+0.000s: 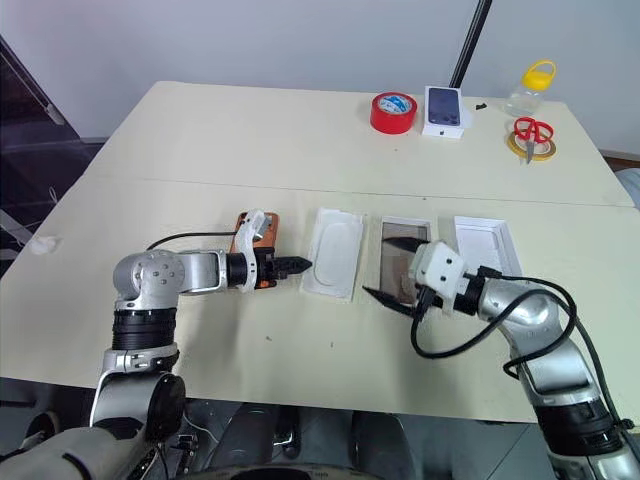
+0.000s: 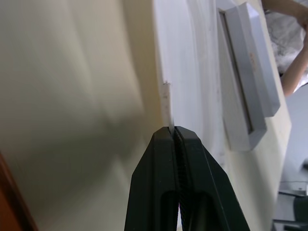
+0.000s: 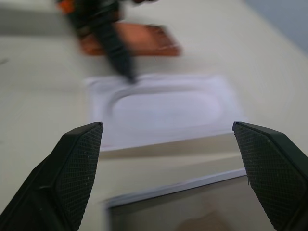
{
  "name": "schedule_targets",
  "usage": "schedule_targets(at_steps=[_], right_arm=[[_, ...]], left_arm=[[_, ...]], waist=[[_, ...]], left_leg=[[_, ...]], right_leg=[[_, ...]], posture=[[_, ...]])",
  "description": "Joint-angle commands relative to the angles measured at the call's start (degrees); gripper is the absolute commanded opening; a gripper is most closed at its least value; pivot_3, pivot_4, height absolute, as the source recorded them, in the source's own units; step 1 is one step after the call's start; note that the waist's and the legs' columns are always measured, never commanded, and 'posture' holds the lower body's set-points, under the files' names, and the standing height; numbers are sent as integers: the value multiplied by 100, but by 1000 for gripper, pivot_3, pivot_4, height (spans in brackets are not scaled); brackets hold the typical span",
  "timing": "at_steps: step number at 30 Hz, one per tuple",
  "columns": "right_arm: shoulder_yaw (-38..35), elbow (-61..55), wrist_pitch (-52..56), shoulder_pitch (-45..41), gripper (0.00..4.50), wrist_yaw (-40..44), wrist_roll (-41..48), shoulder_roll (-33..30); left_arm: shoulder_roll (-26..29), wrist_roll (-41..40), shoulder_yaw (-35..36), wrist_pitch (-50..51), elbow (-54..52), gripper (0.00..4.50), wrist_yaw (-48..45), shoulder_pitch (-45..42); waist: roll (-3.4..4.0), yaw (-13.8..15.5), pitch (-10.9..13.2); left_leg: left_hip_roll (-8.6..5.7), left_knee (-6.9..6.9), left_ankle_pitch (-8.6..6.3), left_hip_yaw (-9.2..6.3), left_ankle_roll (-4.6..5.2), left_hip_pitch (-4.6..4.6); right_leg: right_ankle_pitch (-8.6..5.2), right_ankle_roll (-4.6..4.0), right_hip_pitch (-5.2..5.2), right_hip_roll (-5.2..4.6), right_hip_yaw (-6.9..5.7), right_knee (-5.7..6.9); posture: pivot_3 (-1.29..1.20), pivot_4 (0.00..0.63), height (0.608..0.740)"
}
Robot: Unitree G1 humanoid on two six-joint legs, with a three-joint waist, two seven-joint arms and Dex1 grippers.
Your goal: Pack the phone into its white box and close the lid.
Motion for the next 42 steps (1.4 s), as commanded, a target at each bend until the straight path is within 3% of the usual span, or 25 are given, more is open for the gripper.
schedule_targets(at_steps=[1, 11, 14, 21, 38, 41, 42], right_arm=[[-54, -123, -45, 63, 4500, 176, 63, -156], [92, 719, -247, -49, 4500, 871, -371, -880], [164, 850, -136, -254, 3744, 959, -271, -799], [575, 1304, -580, -531, 122, 895, -870, -758], [1195, 485, 261, -1044, 50, 668, -747, 89], [1213, 457, 332, -1013, 900, 576, -810, 77], [1143, 463, 363, -1017, 1378, 480, -801, 98]], left_arm=[[-18, -132, 351, 106, -136, 65, 100, -169], [-483, -472, 1559, 575, -83, 65, 323, -384], [-507, -454, 1702, 629, -96, 0, 393, -444], [-429, -506, 1931, 552, -247, 0, 460, -573], [-819, -605, 1915, 622, -338, 0, 665, -666], [-885, -601, 1797, 579, -466, 0, 697, -576], [-923, -626, 1837, 600, -483, 0, 712, -584]], waist=[[0, -12, 0], [-7, 1, 4], [-12, -7, 7], [-12, -10, 7], [-14, 3, 8], [-14, -3, 8], [-14, -4, 8]], left_leg=[[1, 1, 0, 0, 0, 0], [0, 7, 5, 0, -8, -2], [3, 11, 4, -2, -8, -2], [4, 12, 13, -1, -24, -3], [1, 14, 15, -1, -29, -5], [1, 16, 14, -1, -29, -7], [1, 16, 14, -1, -29, -7]], right_leg=[[0, 0, 0, 1, -1, 1], [0, 1, -1, 11, -3, 2], [0, 1, 1, 15, -3, 2], [0, 1, 0, 16, -3, 3], [1, 2, 1, 12, -4, 3], [1, 2, 0, 5, -4, 3], [1, 2, 0, 3, -4, 4]], posture=[[0, 150, 733], [0, 150, 733], [0, 150, 733], [0, 150, 733], [0, 150, 733], [0, 150, 733], [0, 150, 733]])
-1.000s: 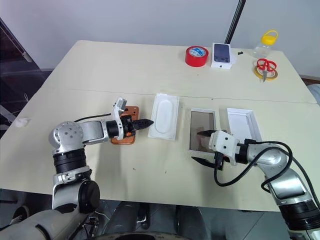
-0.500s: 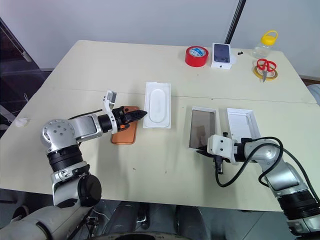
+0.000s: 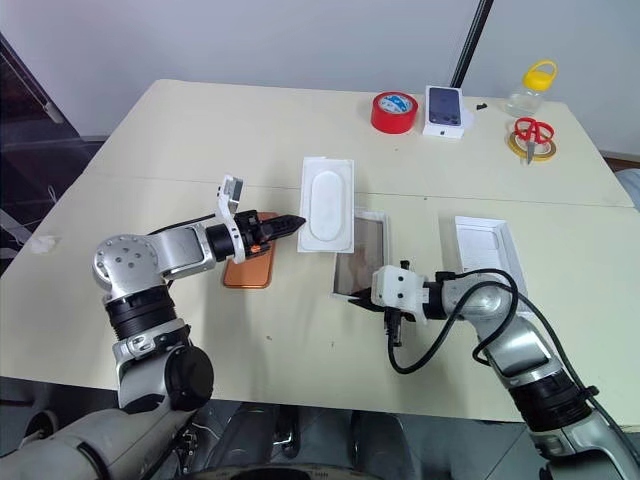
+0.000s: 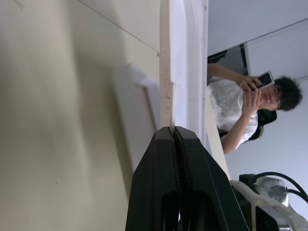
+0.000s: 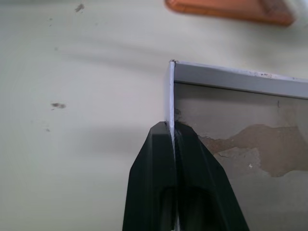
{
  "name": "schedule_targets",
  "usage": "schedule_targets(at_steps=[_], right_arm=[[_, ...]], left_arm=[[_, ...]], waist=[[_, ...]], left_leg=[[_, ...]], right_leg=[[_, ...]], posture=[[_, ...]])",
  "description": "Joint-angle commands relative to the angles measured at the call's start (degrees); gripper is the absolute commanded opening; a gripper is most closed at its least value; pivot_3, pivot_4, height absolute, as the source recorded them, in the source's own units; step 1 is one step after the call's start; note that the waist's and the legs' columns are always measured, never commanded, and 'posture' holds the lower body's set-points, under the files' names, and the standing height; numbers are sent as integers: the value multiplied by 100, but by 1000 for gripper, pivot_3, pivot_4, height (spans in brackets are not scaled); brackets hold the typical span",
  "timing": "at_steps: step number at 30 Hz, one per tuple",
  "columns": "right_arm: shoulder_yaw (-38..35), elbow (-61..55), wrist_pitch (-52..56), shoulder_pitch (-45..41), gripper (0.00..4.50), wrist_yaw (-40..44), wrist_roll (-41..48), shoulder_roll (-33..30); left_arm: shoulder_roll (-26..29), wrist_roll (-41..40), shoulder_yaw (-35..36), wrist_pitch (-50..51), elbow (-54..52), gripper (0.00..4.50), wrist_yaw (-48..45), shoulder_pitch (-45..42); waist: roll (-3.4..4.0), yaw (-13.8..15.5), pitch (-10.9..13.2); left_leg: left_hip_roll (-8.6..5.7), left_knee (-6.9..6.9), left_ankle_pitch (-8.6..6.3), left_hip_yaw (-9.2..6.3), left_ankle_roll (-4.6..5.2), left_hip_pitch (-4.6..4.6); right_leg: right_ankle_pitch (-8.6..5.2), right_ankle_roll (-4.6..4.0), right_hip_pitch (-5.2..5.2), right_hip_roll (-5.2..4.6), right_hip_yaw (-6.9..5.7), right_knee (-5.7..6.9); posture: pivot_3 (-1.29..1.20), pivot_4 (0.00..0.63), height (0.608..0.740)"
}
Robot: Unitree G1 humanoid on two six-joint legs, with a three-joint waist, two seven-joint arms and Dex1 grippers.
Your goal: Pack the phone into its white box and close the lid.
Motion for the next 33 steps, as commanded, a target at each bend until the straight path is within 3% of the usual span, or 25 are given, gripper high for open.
schedule_targets(at_steps=[1, 5, 11, 14, 26, 29, 33], right_arm=[[-224, -208, 37, -24, 1856, -260, 4, 31], [-702, -510, 106, 160, 3856, -439, 339, -85], [-1907, -435, 9, 1086, 3856, -44, 865, -768], [-2166, -55, -211, 1110, 3856, -73, 827, -873], [-1905, 503, -802, 667, 3856, -354, 388, -707], [-1907, 717, -972, 555, 3899, -445, 277, -671], [-1854, 675, -871, 370, 3899, -522, 402, -513]], left_arm=[[-120, -135, -15, 9, -251, 0, 36, -6], [-144, -76, -100, -9, -339, 0, 82, 91], [-306, 0, -314, 84, -343, 0, 174, 339], [-439, 20, -430, 14, -378, 0, 201, 455], [-502, 82, -1042, -228, -429, 0, 155, 827], [-513, 45, -1085, -230, -421, 910, 130, 850], [-472, -24, -1073, -253, -448, 2924, 94, 768]], waist=[[0, -2, 0], [0, -1, 0], [0, 15, 0], [-2, -6, 1], [-1, 12, 1], [-1, 9, 1], [-1, -4, 1]], left_leg=[[1, 0, 0, 0, 0, 0], [1, 0, 0, 0, 0, 0], [-3, 2, -10, -1, 16, -1], [-3, 5, -23, -1, 39, -1], [-1, 5, -13, 0, 22, -2], [-1, 5, -13, 0, 23, -3], [0, 5, -13, -1, 22, -3]], right_leg=[[0, 0, 0, 0, 0, 0], [0, 0, -1, 0, 0, 0], [-1, -2, 5, -4, -3, -8], [-2, -4, 5, -5, -3, -9], [-2, -3, 1, -2, -1, -7], [-2, -4, 1, -4, -2, -8], [-2, -4, 1, -4, -2, -7]], posture=[[0, 150, 733], [0, 150, 733], [0, 150, 733], [0, 150, 733], [0, 150, 733], [0, 150, 733], [0, 150, 733]])
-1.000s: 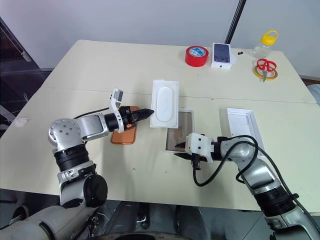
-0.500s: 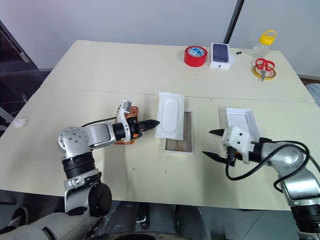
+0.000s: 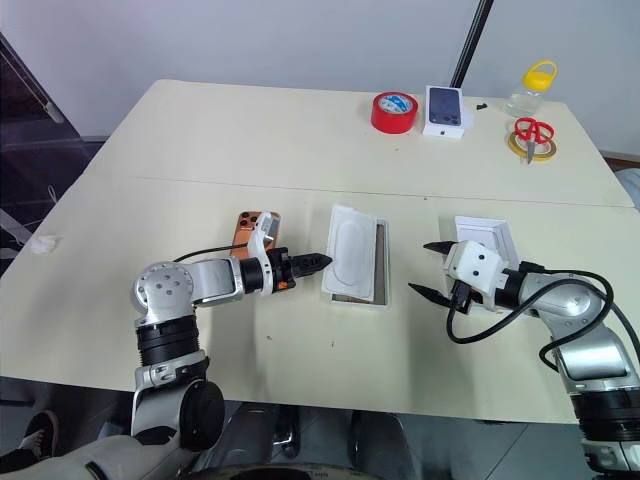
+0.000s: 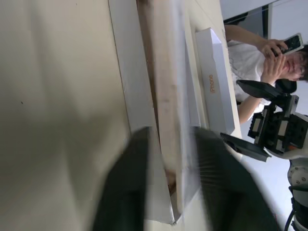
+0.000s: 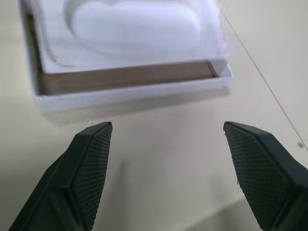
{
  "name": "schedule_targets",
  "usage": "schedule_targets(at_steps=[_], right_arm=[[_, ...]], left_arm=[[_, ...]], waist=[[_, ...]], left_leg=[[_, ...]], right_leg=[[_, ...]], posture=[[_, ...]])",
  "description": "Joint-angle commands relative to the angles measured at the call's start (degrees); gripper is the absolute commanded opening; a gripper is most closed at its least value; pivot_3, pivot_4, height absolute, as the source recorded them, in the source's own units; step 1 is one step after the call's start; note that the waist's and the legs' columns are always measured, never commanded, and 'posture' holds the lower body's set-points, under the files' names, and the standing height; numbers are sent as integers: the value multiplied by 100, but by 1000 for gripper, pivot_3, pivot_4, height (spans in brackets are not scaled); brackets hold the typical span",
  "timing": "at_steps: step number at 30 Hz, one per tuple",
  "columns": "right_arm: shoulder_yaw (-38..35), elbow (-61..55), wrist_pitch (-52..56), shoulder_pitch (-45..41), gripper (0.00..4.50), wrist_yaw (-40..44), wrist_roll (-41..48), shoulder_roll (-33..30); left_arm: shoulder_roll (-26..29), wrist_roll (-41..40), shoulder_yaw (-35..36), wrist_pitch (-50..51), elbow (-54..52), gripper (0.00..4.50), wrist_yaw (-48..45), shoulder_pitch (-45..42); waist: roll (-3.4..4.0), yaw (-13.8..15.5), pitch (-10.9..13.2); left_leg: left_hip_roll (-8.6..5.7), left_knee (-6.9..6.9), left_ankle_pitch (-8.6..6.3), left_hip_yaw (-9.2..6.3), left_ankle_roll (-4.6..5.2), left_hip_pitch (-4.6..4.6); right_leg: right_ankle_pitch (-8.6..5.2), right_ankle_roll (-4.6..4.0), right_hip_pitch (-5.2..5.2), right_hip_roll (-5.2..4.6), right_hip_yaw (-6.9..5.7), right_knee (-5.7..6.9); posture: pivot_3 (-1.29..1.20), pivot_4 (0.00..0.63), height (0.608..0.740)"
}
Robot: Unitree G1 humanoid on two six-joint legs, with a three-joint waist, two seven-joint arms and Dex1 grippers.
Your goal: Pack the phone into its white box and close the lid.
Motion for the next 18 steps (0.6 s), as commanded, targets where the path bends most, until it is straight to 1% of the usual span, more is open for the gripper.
schedule_targets(at_steps=[1, 5, 6, 8, 10, 13, 14, 16, 18], right_arm=[[-12, -123, -18, -250, 3899, -141, 121, 159], [129, -188, 148, -599, 3899, -397, 187, 581], [162, -216, 302, -704, 3637, -460, 275, 720], [331, -237, 445, -928, 2965, -660, 217, 1024], [588, -277, 471, -1032, 1888, -784, 76, 1283], [1084, -186, 512, -1143, 319, -1056, -414, 1544], [1228, -116, 505, -1173, 41, -1148, -605, 1581], [1418, 6, 630, -1252, 41, -1328, -878, 1625], [1507, 76, 701, -1293, 41, -1401, -1021, 1609]], left_arm=[[6, -178, -33, -61, -232, 2924, -120, -135], [187, -210, -80, -8, -379, 2924, -179, -175], [251, -250, -95, 4, -449, 2956, -224, -159], [522, -329, -325, -365, -779, 2966, -559, 15], [904, -277, -570, -589, -1027, 2966, -763, 142], [1712, 128, -1055, -1552, -1194, 2966, -1302, 408], [1917, 182, -1095, -1814, -1164, 2966, -1462, 482], [2275, 288, -1088, -2250, -1021, 2966, -1692, 582], [2459, 338, -1090, -2493, -904, 2966, -1783, 629]], waist=[[0, -13, 0], [2, -32, -1], [2, -32, -1], [1, -61, -1], [3, -66, -1], [6, -95, -3], [7, -116, -3], [7, -133, -3], [8, -125, -2]], left_leg=[[1, 0, 0, 0, -1, 0], [4, 0, 3, 0, -5, 0], [3, -1, 4, 0, -7, 0], [4, -1, 5, -1, -9, 0], [5, -2, 7, -1, -13, 1], [4, -6, 9, -1, -18, 1], [4, -6, 9, -1, -18, 1], [0, -7, 7, 0, -22, -1], [0, -7, 0, 1, -32, -2]], right_leg=[[0, 0, 0, 1, 0, 0], [0, 0, -1, 3, 0, 1], [1, 1, -1, 2, 0, 2], [1, 1, -2, 2, 0, 3], [1, 1, -2, 2, 0, 4], [1, 0, -4, -1, 2, 6], [1, -1, -4, -3, 3, 5], [-9, -20, -6, -9, 4, 4], [-9, -23, -8, -12, 6, 4]], posture=[[0, 150, 733], [0, 150, 733], [0, 150, 733], [0, 150, 733], [0, 150, 733], [0, 150, 733], [0, 150, 733], [0, 150, 733], [0, 150, 733]])
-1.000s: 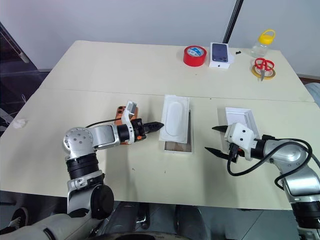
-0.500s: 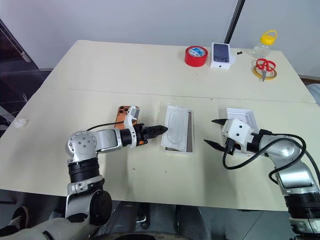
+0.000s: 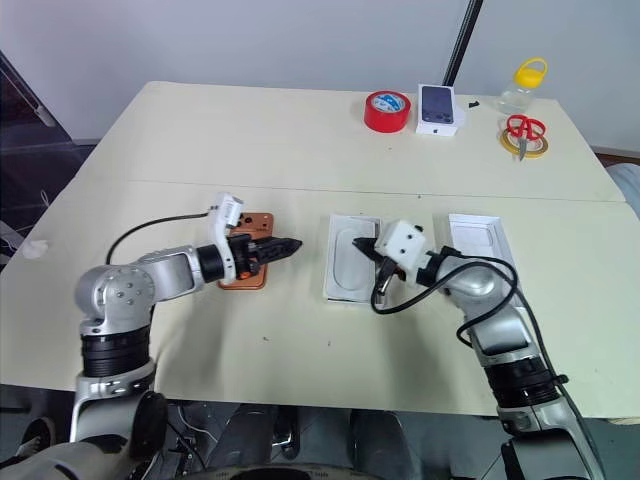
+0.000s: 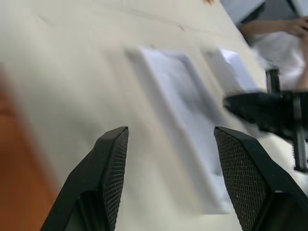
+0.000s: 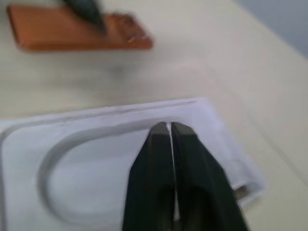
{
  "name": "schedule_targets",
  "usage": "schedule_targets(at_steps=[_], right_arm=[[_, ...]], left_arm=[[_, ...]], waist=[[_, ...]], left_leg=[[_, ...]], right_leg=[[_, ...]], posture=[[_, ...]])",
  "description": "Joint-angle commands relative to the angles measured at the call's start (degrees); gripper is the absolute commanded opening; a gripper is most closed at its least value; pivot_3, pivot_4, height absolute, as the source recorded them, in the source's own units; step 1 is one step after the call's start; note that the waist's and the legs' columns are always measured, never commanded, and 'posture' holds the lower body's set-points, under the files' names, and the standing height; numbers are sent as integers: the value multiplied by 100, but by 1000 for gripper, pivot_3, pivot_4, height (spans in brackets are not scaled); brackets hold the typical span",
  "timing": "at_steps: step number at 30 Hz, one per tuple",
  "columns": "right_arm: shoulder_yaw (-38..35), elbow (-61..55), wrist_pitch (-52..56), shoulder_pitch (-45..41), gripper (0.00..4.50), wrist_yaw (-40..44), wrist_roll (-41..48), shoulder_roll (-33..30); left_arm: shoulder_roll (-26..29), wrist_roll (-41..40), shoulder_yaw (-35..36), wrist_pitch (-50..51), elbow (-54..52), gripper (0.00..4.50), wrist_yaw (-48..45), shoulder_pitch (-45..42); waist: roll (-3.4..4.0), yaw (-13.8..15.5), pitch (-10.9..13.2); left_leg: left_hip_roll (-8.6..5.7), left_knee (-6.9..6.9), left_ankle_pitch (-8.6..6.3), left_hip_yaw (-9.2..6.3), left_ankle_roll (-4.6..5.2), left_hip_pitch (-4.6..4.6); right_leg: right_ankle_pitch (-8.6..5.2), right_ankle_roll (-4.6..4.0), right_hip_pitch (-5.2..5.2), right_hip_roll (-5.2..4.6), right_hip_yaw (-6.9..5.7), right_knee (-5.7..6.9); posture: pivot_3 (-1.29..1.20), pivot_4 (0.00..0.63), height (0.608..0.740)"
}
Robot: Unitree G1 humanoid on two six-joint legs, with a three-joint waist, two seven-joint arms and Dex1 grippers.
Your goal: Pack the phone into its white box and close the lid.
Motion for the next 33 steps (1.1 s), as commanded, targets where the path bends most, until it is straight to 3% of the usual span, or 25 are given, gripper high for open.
schedule_targets(at_steps=[1, 11, 23, 33], right_arm=[[144, 53, -10, -133, 41, -164, -416, -88], [506, -55, -119, -108, 41, 220, -1008, -682], [244, -617, 483, -418, 41, 160, -652, -275], [1009, 40, 116, -554, 41, -215, -1599, -146]], left_arm=[[263, 68, 36, -535, 58, 2966, -276, 13], [261, -508, 555, -157, 462, 2966, -69, -68], [141, -610, 476, -227, 511, 2966, 119, -113], [72, -685, 468, -172, 494, 2966, 238, -136]], waist=[[0, 5, 0], [1, -3, 1], [0, -11, 1], [0, -15, 1]], left_leg=[[0, 0, -1, 0, -2, 0], [1, -3, 4, 0, 14, 0], [1, -3, 6, 0, 15, 0], [0, -3, 7, 2, 14, -1]], right_leg=[[0, -1, 0, -2, 0, 0], [0, 0, 0, -2, 2, -2], [3, 6, -1, 2, 1, -1], [2, 5, -2, 2, 0, -2]], posture=[[0, 150, 733], [0, 150, 733], [0, 150, 733], [0, 150, 733]])
